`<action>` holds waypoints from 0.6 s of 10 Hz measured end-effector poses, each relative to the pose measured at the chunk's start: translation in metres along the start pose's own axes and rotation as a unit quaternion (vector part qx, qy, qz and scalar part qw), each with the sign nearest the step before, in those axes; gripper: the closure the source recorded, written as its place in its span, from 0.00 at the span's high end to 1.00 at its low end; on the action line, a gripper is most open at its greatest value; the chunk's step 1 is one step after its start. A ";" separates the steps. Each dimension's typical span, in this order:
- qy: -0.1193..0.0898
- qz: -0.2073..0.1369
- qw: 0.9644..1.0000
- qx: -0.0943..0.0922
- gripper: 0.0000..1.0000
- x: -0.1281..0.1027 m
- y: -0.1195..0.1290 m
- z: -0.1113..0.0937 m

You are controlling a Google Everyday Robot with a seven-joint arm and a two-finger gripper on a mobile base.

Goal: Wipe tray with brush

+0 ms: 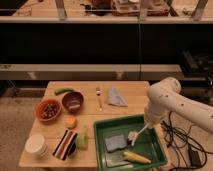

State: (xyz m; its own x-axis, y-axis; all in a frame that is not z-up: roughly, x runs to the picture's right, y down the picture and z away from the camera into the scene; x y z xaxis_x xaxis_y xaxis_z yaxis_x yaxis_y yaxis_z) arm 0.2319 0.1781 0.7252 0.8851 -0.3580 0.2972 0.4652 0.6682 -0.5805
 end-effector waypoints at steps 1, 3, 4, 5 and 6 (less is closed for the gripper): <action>0.003 0.008 1.000 -0.005 0.00 0.005 0.004 0.005; 0.009 0.037 0.999 -0.020 0.00 0.034 0.020 0.020; 0.014 0.049 0.998 -0.024 0.00 0.047 0.026 0.024; 0.021 0.062 0.998 -0.026 0.00 0.061 0.031 0.026; 0.026 0.075 0.996 -0.026 0.00 0.071 0.032 0.025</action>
State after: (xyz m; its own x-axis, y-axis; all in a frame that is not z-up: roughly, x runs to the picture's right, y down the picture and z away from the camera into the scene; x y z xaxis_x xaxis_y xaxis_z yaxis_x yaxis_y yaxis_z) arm 0.3098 0.1903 0.7474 0.9426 -0.2907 0.1641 0.3245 0.6828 -0.6546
